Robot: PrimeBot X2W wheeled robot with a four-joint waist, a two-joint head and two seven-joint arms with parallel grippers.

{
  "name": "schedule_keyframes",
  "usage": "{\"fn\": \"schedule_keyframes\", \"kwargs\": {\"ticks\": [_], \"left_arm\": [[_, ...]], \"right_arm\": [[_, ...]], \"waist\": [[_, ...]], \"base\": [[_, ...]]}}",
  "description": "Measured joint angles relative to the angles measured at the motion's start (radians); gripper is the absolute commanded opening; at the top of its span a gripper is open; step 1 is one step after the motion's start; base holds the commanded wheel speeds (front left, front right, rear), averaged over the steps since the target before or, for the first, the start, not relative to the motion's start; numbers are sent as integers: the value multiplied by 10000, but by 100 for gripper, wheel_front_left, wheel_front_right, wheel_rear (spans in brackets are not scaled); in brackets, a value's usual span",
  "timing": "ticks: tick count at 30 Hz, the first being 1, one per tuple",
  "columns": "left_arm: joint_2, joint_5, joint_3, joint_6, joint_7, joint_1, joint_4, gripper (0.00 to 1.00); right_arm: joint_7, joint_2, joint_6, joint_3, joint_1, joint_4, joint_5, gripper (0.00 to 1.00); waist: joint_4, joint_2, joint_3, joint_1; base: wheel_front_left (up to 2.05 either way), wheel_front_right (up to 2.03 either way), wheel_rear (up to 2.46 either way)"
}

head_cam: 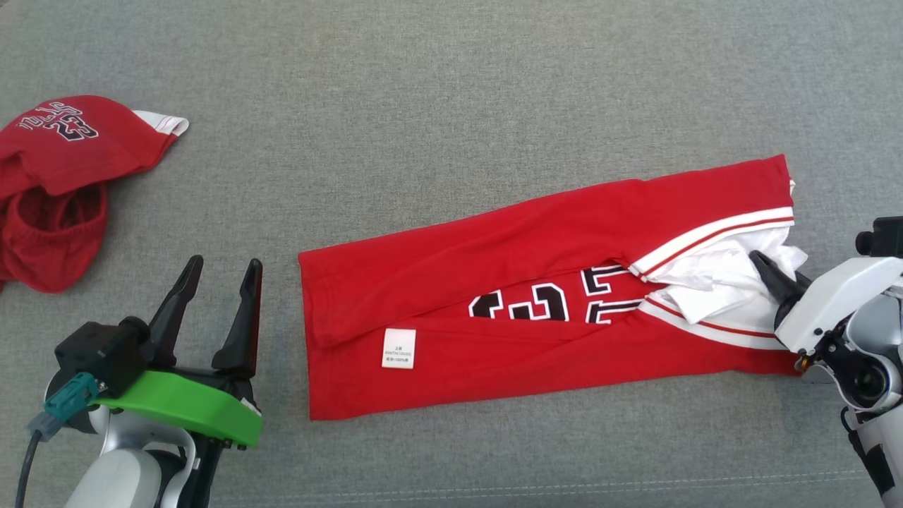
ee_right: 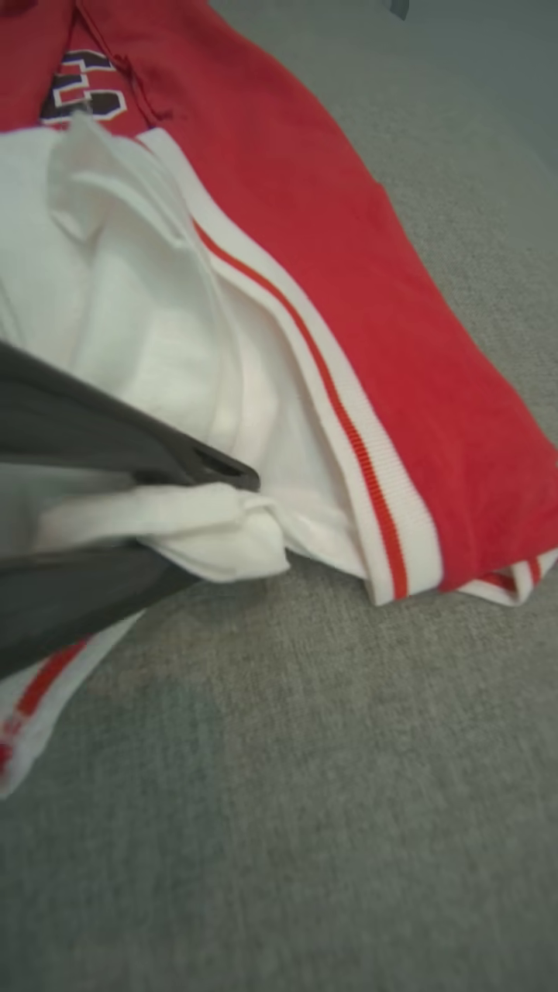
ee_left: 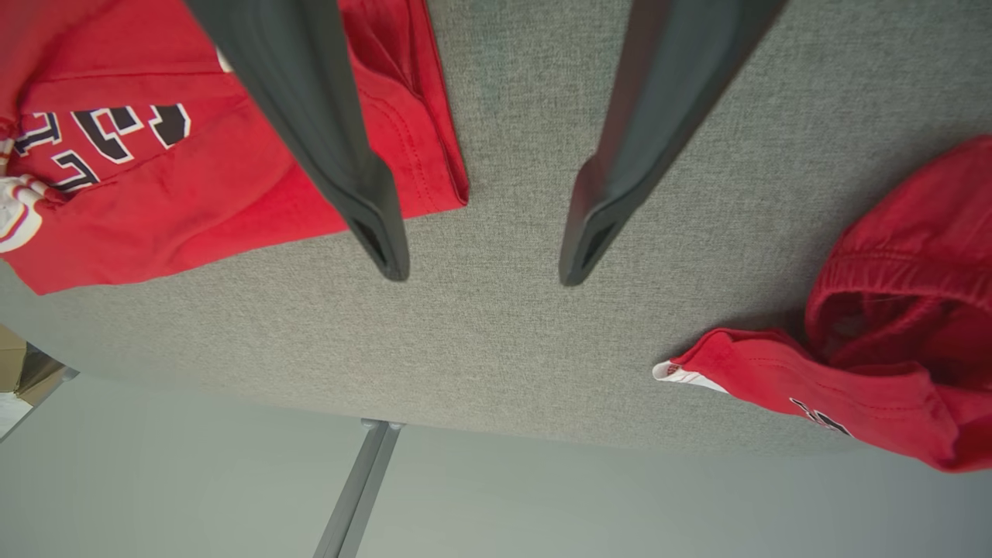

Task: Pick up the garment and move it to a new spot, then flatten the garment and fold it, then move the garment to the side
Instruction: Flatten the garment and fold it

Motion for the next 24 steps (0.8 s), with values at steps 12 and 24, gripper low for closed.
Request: {"fn": "schedule_keyframes", "kwargs": {"ticks": [12,24], "left_arm": [[-36,0,33,27,-40,5,38,100],[-31,0,169,102,-136,32,100,100]], "right_arm": [[10,-84,132,-211,-116,130,0,0],[23,-1724,-334,-1764,34,431,105,0]], "waist": [[-52,0,-106,0],[-361,0,-238,0]], "base": [[0,0,0],[0,0,0]]}}
